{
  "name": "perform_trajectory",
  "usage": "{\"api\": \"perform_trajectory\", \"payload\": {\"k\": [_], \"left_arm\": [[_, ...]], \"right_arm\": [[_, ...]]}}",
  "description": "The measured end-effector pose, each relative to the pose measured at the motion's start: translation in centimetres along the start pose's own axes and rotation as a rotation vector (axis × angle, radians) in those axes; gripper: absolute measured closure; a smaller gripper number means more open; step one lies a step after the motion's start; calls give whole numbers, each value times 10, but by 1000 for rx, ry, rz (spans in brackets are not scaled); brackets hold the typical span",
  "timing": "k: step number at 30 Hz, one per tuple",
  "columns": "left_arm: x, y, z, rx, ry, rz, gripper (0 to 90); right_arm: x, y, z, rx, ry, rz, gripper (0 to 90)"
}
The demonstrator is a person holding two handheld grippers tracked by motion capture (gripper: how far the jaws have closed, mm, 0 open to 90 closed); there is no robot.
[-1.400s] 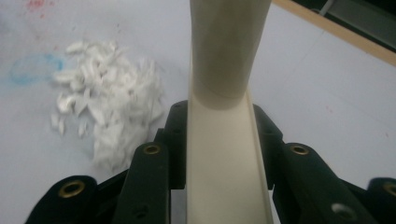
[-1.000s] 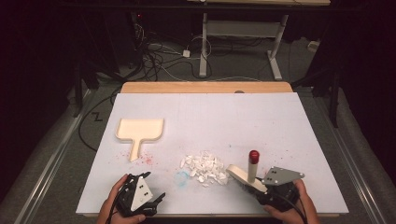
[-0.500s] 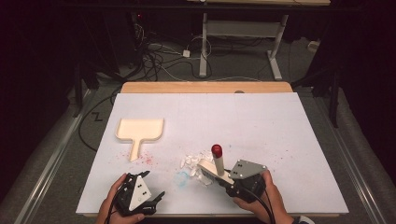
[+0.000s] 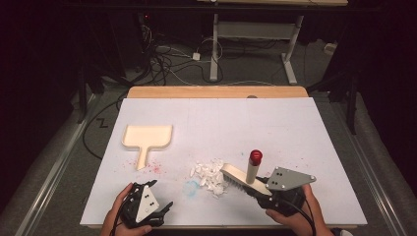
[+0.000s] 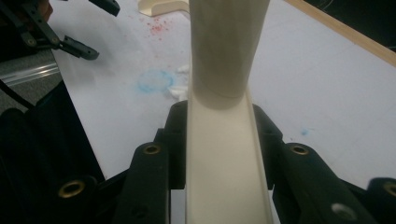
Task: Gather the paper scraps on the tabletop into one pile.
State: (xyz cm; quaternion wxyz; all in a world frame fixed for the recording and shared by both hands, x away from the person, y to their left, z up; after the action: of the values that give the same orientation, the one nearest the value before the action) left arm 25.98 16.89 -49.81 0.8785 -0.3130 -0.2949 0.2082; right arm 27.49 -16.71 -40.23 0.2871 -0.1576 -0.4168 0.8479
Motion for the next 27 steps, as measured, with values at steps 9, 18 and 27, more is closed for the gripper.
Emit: {"api": "perform_trajectory", "payload": {"k": [9, 18, 27], "left_arm": [[-2, 0, -2, 4, 6, -5, 181], [-3, 0, -5, 15, 12, -6, 181], [-3, 0, -5, 17, 15, -7, 182]], "right_arm": [[-41, 21, -10, 31, 149, -45, 678], [-58, 18, -62, 10, 293, -110, 679], [-31, -1, -103, 5, 268, -143, 676]]}}
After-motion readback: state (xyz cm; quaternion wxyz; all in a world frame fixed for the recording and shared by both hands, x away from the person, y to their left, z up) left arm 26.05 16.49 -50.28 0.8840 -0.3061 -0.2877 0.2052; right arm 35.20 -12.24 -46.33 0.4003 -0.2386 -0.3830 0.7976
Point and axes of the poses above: each handheld gripper's, and its own axes: z roughly backward along the jaws, y roughly out of its underside, x roughly to its left, the point moved 4 cm from there along -z, roughly forward along the jaws, and after that the axes turned 7 degrees about -z, right-handed, at the moved point
